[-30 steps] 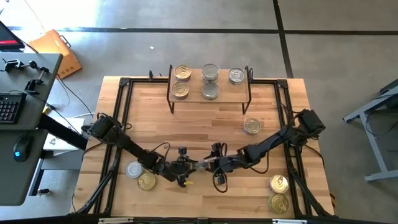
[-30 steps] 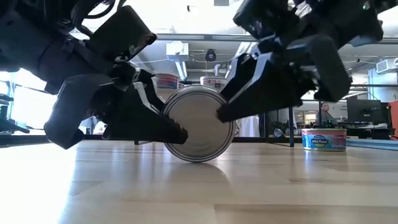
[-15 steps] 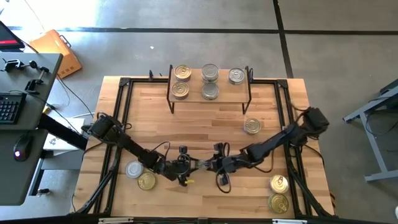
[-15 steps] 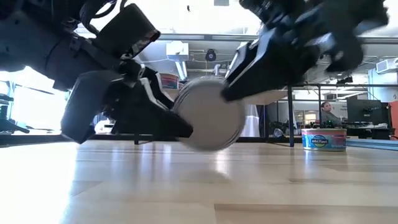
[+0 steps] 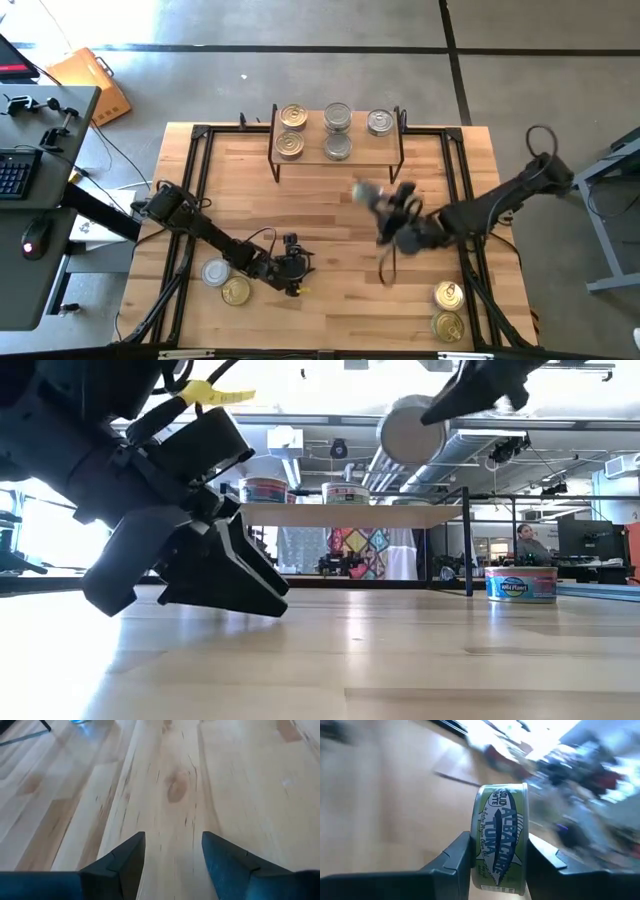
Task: Stack canned seafood by type on shelf
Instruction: Put the green tuna can aligned with the other green tuna can on the shelf
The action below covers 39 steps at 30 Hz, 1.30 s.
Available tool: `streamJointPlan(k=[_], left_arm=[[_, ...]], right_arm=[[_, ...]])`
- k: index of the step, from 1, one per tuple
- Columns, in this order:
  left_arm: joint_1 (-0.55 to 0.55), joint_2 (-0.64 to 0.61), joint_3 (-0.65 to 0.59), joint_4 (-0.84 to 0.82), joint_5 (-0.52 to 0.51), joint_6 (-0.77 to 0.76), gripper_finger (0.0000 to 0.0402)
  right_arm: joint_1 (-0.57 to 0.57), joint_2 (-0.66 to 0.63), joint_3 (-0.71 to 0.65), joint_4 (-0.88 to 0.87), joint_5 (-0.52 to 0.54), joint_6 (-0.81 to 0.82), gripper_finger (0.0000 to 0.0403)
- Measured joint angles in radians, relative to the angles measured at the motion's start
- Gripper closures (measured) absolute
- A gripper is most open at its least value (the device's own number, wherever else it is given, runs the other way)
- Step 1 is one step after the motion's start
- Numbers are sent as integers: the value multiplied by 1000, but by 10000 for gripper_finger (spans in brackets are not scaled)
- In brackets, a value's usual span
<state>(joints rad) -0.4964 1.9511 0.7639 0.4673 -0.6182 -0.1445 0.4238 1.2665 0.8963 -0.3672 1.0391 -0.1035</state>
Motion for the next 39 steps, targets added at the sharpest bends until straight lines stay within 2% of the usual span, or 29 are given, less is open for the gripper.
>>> streamJointPlan(k=[4,10,14,21,27,36,39], left_arm=[[7,0,0,2,-1,-17,214],[13,0,1,0,-1,-36,214],[13,0,1,-1,-1,-37,214],[13,0,1,0,-2,-37,214],[13,0,1,0,-2,-36,214],[13,0,1,0,-2,-36,214],[13,0,1,0,-2,-36,214]], right_arm=[[-153,-35,0,-34,26,-101,283],[-367,-6,0,-48,-142,-216,283],[-445,16,0,-78,-188,-215,278],[-494,26,0,-94,-292,-216,212],[-520,23,0,-92,-358,-205,199],[-535,21,0,-91,-233,-82,196],[-535,21,0,-91,-220,-55,196]])
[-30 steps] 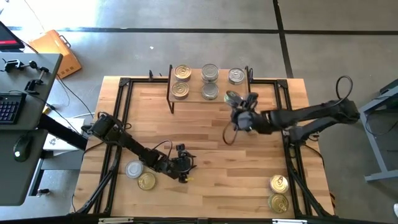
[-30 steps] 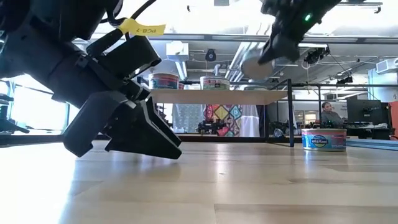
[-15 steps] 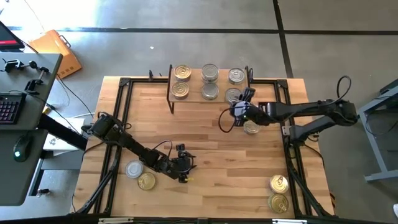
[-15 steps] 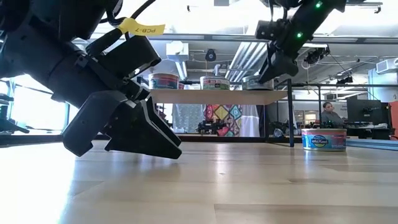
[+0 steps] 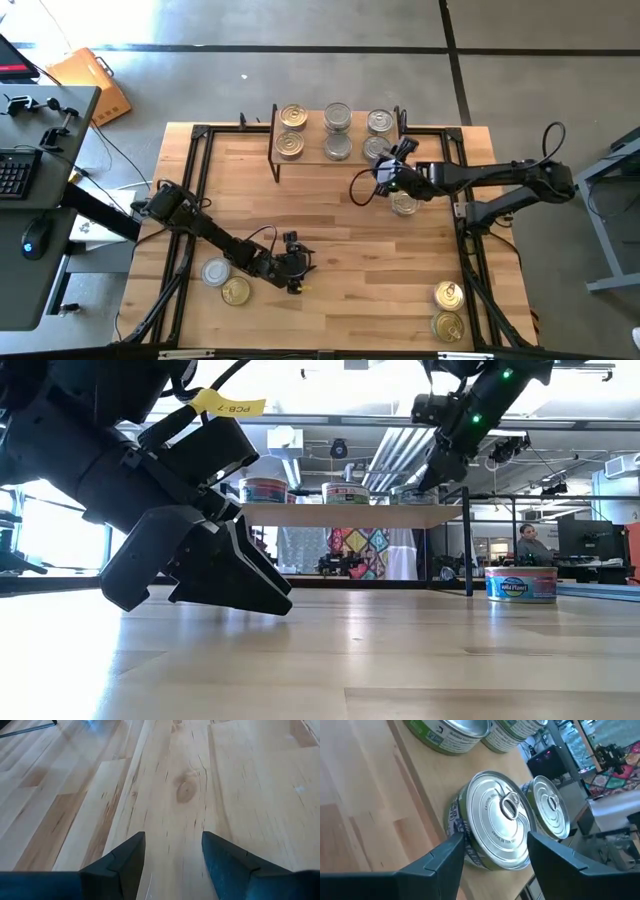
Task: Stack canned seafood by type on shelf
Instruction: Put the green tuna can aligned with the other green tuna can on the shelf, then stack the blue pink tuna can on top of the other blue pink tuna can on the shelf
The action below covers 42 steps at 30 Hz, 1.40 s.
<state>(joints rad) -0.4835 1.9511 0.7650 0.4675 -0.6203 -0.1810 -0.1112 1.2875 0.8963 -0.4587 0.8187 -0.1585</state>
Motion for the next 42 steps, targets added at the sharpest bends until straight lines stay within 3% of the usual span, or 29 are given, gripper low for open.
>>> streamJointPlan(k=[7,11,14,19,23,26,29,34,39,42], left_arm=[[0,0,0,0,0,-1,214],[0,0,0,1,0,-1,214],[0,0,0,1,0,-2,214],[3,0,0,24,-1,-56,214],[26,-1,0,102,-3,-176,214],[27,-13,3,137,6,-102,215],[0,-66,11,127,5,-21,224],[-44,-231,11,-20,-69,57,242],[-66,-341,12,-168,-176,61,252],[-58,-347,4,-190,-217,35,253]], right_arm=[[63,-7,0,8,-1,141,198],[177,-5,-1,41,-47,286,202],[288,5,-39,169,-85,347,203],[474,73,-218,636,-105,366,204],[561,214,-376,1090,-108,475,204],[596,339,-429,1343,-94,498,204],[606,446,-432,1470,-95,494,204],[595,553,-368,1488,-127,450,204],[583,568,-300,1487,-412,296,204],[590,497,-273,1341,-442,217,204]])
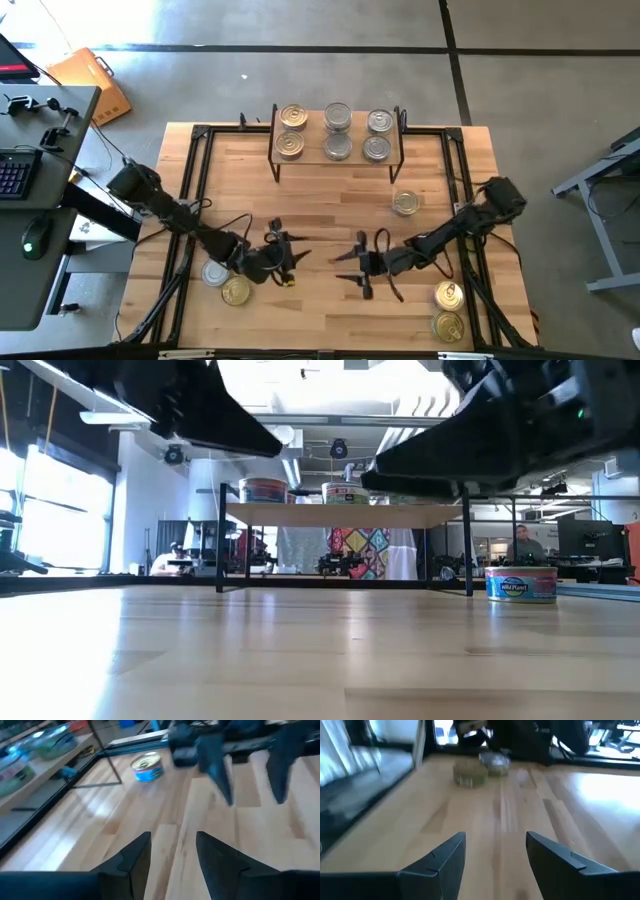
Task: Stack canned seafood by type on shelf
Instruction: Stack the blue pink tuna can on top of the other blue pink tuna can on the shelf
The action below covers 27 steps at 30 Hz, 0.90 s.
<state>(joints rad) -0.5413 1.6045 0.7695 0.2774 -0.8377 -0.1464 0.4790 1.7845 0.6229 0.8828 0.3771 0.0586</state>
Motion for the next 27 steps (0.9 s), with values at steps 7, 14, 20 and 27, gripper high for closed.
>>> streamJointPlan(k=[7,14,20,27], left_arm=[[8,99,-4,14,12,-95,253],[12,225,-2,168,23,-111,253],[14,265,-2,248,93,-78,253],[28,266,-2,253,109,-69,253]], right_arm=[[34,-344,109,-979,146,273,204],[55,-519,63,-1425,301,525,204],[-35,-540,-56,-1548,345,744,204],[-156,-541,-129,-1434,211,629,204]])
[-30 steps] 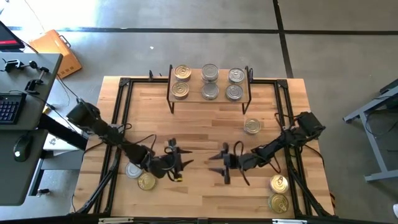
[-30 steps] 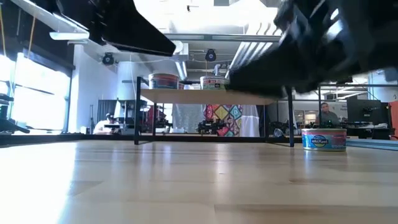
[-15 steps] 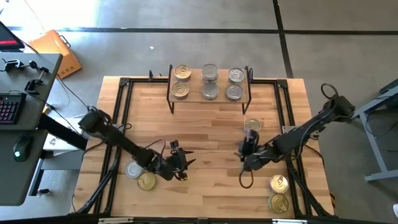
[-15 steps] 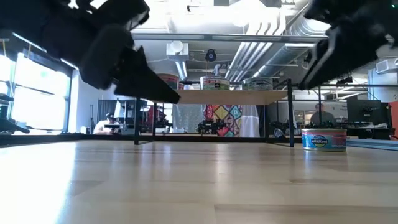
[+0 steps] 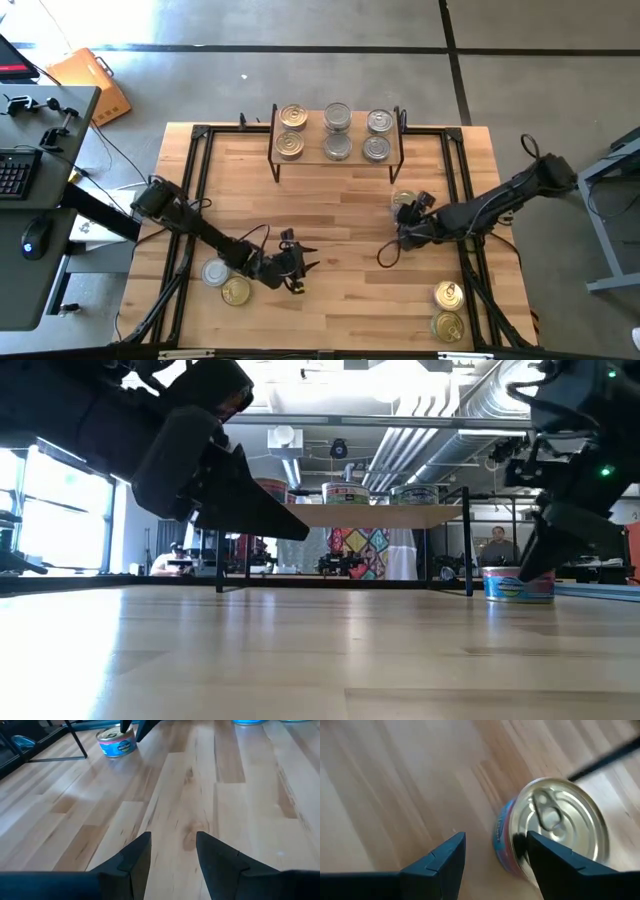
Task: Stack canned seafood by type on shelf
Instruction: Stack the blue pink tuna can on top of the other blue pink tuna can on the shelf
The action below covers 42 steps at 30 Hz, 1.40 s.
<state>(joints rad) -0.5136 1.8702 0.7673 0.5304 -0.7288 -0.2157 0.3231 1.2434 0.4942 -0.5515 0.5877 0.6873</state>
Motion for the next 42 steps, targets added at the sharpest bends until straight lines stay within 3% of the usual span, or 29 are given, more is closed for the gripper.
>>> streamJointPlan(k=[3,10,12,16,20,27,30,37,42], left_arm=[[0,0,0,0,0,0,253],[0,0,0,0,2,-1,253],[0,0,0,3,11,-1,253],[0,0,0,16,19,-1,253],[0,0,0,18,21,-4,253],[8,0,0,22,45,-9,253],[18,0,0,23,45,-16,253],[32,1,0,67,88,-17,253],[13,-3,0,73,156,-10,253]], right_arm=[[-12,0,5,137,-89,-125,204],[-2,10,10,598,-423,-379,204],[21,9,10,695,-458,-441,204],[75,9,12,709,-380,-484,204],[140,7,11,550,-302,-361,204],[222,6,129,-22,-284,2,204],[225,6,134,-126,-225,56,204],[120,7,48,76,-104,-66,204],[78,61,39,451,-272,-240,204]])
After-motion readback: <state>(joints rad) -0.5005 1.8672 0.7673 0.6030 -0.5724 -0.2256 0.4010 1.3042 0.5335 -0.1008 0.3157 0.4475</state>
